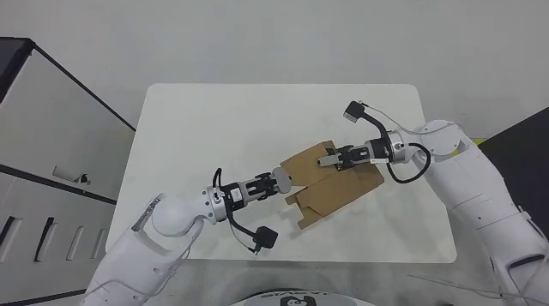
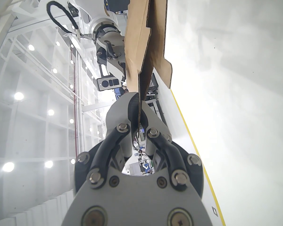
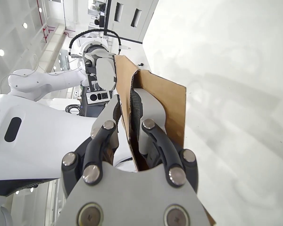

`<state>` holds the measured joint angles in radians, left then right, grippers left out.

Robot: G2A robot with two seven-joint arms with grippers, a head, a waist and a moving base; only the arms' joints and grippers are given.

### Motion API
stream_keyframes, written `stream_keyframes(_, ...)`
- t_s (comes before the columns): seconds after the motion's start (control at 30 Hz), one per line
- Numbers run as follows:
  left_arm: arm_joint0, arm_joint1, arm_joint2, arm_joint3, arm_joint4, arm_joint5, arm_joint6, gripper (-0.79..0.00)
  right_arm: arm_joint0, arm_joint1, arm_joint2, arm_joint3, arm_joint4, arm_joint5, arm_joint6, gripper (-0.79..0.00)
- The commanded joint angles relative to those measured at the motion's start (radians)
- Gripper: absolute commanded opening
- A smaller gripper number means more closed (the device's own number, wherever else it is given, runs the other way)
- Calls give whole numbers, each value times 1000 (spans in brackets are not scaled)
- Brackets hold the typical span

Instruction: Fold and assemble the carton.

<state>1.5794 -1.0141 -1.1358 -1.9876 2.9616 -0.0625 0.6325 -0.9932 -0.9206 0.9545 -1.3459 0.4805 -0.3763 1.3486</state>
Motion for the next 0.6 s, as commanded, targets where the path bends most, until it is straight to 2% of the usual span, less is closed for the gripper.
stream_keyframes(0.0, 0, 1, 1, -1, 2, -1, -1, -785, 2, -2, -3, 1, 0, 2, 1, -705)
stream_keyframes(0.07, 1, 2, 1, -1, 1, -1, -3, -785, 5, -4, -5, 2, -3, 4, 2, -785)
stream_keyframes(0.27, 3, 4, 0, 0, 0, -4, -12, -785, 11, -9, -8, 6, -1, 8, 7, -785)
stream_keyframes(0.3, 3, 4, 0, 0, -1, -4, -14, -668, 11, -9, -8, 7, -1, 8, 8, -785)
stream_keyframes(0.33, 3, 5, -1, 1, -3, -5, -15, -449, 11, -10, -7, 9, 2, 7, 7, -785)
stream_keyframes(0.37, 3, 5, -1, 2, -6, -5, -15, -95, 10, -11, -7, 11, 6, 5, 8, -785)
stream_keyframes(0.4, 3, 5, -2, 3, -7, -5, -16, 0, 9, -11, -6, 14, 12, 4, 7, -785)
stream_keyframes(0.57, 2, 6, -7, 7, -28, -4, -26, 0, 3, -13, 5, 31, 45, -8, 9, -785)
